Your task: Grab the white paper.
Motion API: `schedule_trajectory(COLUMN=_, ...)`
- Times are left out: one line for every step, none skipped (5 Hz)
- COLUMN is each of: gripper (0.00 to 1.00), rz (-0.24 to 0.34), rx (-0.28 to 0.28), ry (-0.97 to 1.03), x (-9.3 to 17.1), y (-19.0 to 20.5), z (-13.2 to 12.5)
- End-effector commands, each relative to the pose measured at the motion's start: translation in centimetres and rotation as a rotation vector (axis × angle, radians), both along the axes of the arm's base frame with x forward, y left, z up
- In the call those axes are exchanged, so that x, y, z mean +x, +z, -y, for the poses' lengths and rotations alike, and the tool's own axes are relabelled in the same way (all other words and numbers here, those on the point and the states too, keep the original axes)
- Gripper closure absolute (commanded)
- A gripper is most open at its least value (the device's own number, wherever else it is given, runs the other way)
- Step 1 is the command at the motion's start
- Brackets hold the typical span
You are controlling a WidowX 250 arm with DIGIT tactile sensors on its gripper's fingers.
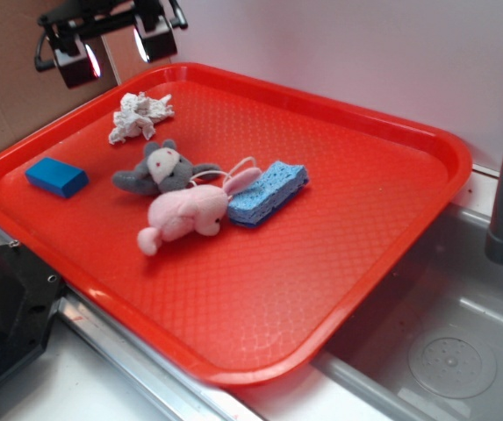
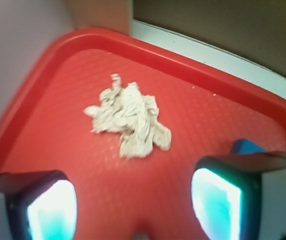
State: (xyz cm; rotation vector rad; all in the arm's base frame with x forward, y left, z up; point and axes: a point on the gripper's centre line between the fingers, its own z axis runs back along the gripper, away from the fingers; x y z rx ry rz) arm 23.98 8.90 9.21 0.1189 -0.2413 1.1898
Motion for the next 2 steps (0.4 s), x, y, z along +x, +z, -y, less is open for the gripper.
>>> schedule_trajectory(gripper=0.00, rz=-0.002, rx=0.054, ry=0.105, x=1.2, y=-2.7, z=-3.9)
schedule_trajectory(gripper=0.00, rz=0.005, rx=0.056, ry=0.112, x=1.9, y=-3.8, z=-4.9)
